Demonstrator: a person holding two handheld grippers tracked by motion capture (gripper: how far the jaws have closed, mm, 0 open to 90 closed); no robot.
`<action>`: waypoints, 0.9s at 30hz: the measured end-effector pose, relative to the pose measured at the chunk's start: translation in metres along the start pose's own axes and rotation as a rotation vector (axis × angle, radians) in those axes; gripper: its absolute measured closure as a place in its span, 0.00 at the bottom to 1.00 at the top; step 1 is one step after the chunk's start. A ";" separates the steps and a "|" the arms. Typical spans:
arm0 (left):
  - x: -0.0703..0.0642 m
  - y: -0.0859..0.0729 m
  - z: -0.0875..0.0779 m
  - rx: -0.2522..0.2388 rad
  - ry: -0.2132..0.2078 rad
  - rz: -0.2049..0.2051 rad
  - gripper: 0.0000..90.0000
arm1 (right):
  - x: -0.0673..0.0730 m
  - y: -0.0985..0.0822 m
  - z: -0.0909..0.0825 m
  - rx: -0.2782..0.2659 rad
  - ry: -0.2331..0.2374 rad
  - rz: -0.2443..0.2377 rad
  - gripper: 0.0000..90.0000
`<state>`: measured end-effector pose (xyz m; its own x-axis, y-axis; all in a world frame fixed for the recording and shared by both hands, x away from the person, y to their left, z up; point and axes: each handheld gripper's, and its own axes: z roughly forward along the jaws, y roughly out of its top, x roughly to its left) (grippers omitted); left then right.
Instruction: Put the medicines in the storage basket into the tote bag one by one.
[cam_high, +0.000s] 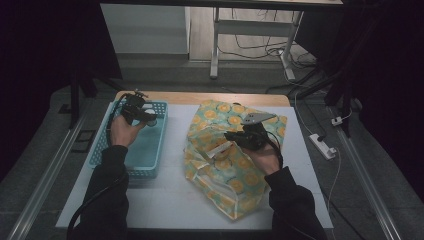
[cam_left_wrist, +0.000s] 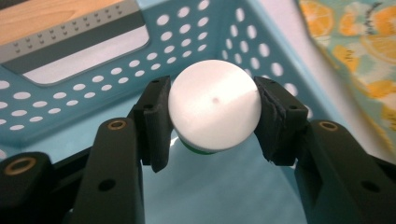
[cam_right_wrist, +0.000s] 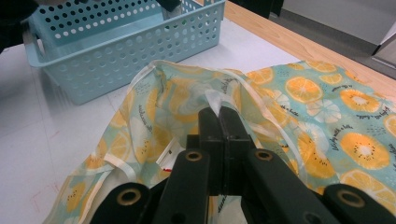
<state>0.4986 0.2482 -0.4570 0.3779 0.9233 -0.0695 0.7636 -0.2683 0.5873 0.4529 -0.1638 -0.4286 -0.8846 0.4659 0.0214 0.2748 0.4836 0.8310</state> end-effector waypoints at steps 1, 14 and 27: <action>-0.001 0.000 -0.002 -0.005 -0.006 0.004 0.56 | 0.000 0.000 0.000 0.000 0.000 0.000 1.00; -0.018 -0.004 -0.024 -0.057 -0.059 0.057 0.56 | 0.001 0.000 0.000 0.000 0.001 -0.002 1.00; -0.037 -0.005 -0.053 -0.092 -0.109 0.106 0.56 | 0.001 0.000 0.000 0.000 0.002 -0.003 1.00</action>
<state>0.4527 0.2297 -0.4150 0.5123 0.8544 -0.0871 0.6672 -0.3321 0.6667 0.4519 -0.1631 -0.4283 -0.8861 0.4630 0.0202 0.2721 0.4846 0.8313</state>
